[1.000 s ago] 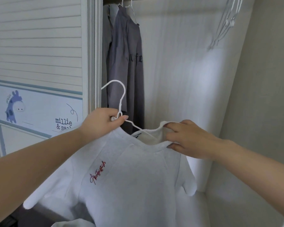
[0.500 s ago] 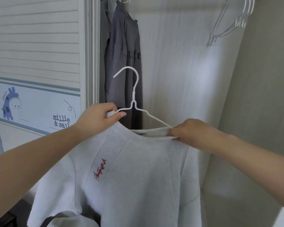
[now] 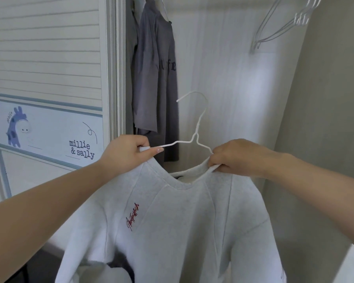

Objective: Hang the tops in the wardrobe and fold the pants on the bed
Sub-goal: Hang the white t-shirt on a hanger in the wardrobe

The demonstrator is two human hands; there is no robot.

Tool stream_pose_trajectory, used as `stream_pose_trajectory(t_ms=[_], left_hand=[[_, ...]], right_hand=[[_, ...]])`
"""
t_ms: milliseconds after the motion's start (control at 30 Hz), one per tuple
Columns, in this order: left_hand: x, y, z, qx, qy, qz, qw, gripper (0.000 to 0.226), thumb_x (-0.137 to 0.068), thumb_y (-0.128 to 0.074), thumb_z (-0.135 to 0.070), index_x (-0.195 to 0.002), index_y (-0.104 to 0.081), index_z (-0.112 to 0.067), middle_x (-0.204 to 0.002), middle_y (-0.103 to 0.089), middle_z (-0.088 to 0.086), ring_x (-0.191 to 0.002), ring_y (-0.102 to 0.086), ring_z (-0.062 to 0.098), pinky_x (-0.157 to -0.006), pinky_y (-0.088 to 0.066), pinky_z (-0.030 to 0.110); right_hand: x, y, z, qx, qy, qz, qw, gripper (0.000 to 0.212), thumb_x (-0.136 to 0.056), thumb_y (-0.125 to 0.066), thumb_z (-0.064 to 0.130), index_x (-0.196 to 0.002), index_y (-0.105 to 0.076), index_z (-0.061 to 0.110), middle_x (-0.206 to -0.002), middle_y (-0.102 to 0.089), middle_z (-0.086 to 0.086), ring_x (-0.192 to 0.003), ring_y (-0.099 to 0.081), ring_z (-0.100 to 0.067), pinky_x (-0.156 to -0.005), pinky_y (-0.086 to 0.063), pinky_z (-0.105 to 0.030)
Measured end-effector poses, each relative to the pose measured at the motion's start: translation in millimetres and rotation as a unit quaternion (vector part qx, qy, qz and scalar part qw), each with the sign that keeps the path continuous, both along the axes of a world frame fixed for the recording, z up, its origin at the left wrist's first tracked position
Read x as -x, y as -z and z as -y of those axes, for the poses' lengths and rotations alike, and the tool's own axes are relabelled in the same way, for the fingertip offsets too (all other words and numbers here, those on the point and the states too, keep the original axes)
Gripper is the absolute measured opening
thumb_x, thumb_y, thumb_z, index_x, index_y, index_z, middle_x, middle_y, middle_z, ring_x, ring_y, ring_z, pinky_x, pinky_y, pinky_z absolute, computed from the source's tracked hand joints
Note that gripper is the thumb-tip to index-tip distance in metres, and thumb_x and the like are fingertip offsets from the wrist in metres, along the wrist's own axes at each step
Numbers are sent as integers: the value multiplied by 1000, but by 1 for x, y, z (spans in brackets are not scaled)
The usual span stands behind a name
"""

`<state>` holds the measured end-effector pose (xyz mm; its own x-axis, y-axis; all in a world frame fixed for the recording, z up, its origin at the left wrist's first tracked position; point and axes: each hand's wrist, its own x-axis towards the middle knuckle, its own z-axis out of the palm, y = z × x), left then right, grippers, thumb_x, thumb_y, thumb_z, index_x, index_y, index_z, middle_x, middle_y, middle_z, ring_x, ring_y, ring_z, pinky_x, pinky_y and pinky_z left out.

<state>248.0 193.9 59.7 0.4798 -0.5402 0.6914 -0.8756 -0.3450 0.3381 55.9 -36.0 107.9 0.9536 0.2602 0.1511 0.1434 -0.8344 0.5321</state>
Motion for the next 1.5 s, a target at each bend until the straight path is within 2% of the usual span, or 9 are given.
stream_pose_trajectory(t_ms=[200, 367, 567, 733, 833, 1000, 1133, 1267, 1500], left_hand=[[-10, -7, -5, -80, -127, -64, 987, 62, -68, -31, -84, -63, -52, -26, -65, -56, -5, -66, -53, 11, -56, -34, 25], [-11, -1, -2, -65, -26, -15, 997, 36, -88, -48, -57, -75, -57, -26, -71, -56, -9, -68, -53, 8, -57, -36, 25], [-6, 0, 19, -76, 58, 62, 993, 20, -99, -43, -26, -94, -63, -24, -86, -56, -10, -83, -51, 6, -73, -34, 14], [-14, -22, 37, 51, 28, 46, 997, 23, -99, -43, -21, -82, -57, -24, -79, -52, -8, -74, -47, 3, -67, -33, 11], [-17, -46, 50, 82, 24, 71, 994, 23, -99, -43, -22, -81, -56, -26, -78, -51, -9, -74, -46, 6, -67, -33, 22], [-14, -81, 81, 96, 38, 36, 994, 24, -99, -43, -25, -88, -64, -20, -92, -58, -1, -95, -52, 21, -89, -42, 42], [-3, -78, 100, 164, 105, -62, 979, 16, -98, -48, -22, -100, -63, -18, -93, -58, -4, -95, -52, 16, -87, -42, 34], [12, -64, 111, 173, 171, -198, 950, 38, -95, -54, -33, -132, -49, -26, -127, -50, -10, -115, -43, 3, -91, -32, 19], [52, -71, 108, 149, 295, -312, 891, 58, -87, -66, -33, -139, -42, -27, -140, -48, -4, -129, -45, 12, -110, -37, 40]], right_hand=[[15, -3, 9, -10, -8, 28, 1000, 25, -97, -40, 42, -108, -60, 32, -93, -58, 12, -86, -54, -9, -66, -40, -24], [21, 2, 11, -85, 24, 54, 995, 21, -97, -46, 37, -111, -60, 31, -90, -46, 17, -81, -48, -5, -60, -28, -14], [29, 9, 11, -196, 2, 161, 967, 23, -89, -64, 20, -111, -62, 22, -122, -48, 6, -90, -56, -12, -77, -48, -26], [43, -6, 21, -387, 96, 211, 892, 73, -80, -74, 32, -140, -34, 37, -123, -46, 14, -87, -54, 1, -73, -38, -3], [54, -24, 29, -496, 134, 143, 846, 44, -84, -68, 32, -126, -54, 30, -79, -61, 19, -69, -58, 4, -64, -42, -4], [70, -44, 20, -747, 17, -17, 664, 21, -78, -63, 19, -99, -66, 14, -98, -70, -7, -91, -68, -20, -75, -56, -28], [69, -44, 9, -808, -16, 54, 586, 30, -75, -62, 18, -104, -63, 9, -100, -68, -13, -90, -65, -26, -80, -54, -35], [51, -30, -5, -840, -19, 115, 530, 16, -82, -61, 10, -97, -65, 7, -93, -66, -16, -82, -64, -26, -74, -53, -33], [-2, -43, -24, -862, -37, 152, 482, 10, -88, -62, 11, -98, -64, 8, -86, -73, -11, -74, -70, -22, -61, -56, -30]])
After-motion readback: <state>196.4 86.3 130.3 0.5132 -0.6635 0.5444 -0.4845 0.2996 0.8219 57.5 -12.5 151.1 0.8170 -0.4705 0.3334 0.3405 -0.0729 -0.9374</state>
